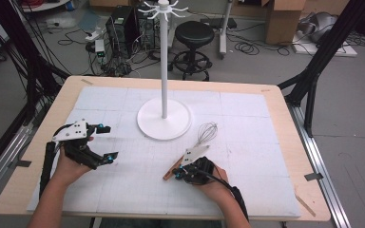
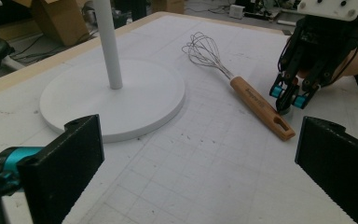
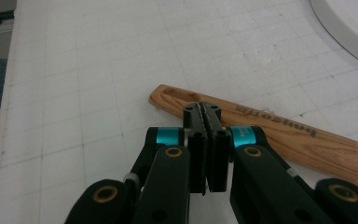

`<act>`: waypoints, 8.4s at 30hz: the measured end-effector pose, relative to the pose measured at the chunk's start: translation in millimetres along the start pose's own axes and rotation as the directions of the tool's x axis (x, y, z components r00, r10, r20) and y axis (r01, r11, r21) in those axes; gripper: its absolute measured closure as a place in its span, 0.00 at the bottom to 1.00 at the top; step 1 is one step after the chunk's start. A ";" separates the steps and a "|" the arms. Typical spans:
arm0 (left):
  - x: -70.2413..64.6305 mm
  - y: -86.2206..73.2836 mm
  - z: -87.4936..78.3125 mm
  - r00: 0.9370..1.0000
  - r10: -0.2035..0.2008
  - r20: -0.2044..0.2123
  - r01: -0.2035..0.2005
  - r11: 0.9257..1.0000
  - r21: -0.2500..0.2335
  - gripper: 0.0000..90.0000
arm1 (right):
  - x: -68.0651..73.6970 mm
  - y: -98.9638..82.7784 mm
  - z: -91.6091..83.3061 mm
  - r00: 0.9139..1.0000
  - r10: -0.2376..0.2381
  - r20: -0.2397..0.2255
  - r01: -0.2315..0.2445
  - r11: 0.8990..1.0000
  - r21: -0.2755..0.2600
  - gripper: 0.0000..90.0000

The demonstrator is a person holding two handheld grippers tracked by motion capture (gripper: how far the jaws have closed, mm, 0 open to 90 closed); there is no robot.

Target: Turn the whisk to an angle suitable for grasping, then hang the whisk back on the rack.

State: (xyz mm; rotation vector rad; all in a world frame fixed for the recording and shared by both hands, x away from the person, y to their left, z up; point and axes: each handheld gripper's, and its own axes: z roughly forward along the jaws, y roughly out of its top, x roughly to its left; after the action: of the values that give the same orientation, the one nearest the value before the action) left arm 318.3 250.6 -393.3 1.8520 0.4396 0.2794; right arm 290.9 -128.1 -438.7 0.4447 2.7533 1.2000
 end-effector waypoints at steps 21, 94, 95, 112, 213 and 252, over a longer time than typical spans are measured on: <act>1.1 -0.8 2.6 1.000 -0.009 0.004 0.009 1.000 0.009 0.02 | -11.5 -1.8 -26.9 0.995 0.079 0.056 -0.072 0.991 -0.109 0.86; -59.1 9.9 189.0 0.993 -0.067 0.101 0.023 0.925 0.380 0.51 | -46.5 -42.4 -127.2 0.897 0.280 0.343 -0.145 0.918 -0.370 0.31; -60.1 9.3 189.8 0.991 -0.071 0.114 0.021 0.923 0.385 0.53 | -46.8 -42.4 -127.1 0.897 0.276 0.346 -0.141 0.919 -0.369 0.31; -60.5 11.5 182.0 0.987 -0.025 0.159 -0.047 0.898 0.437 0.70 | -44.7 -42.2 -131.2 0.893 0.283 0.351 -0.141 0.915 -0.378 0.32; -0.3 18.7 15.9 0.998 -0.061 0.005 0.061 0.998 -0.006 0.02 | -40.4 -37.9 -121.3 0.910 0.251 0.330 -0.133 0.930 -0.342 0.31; -2.1 19.0 11.9 0.998 -0.054 -0.009 0.054 0.998 0.010 0.02 | -26.2 14.4 -47.4 0.983 0.080 0.165 -0.059 0.990 -0.127 0.27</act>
State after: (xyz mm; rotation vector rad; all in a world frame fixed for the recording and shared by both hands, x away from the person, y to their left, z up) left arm 324.2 234.2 -379.0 1.8464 0.4974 0.2495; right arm 309.1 -160.0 -396.4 0.6045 2.5246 1.2732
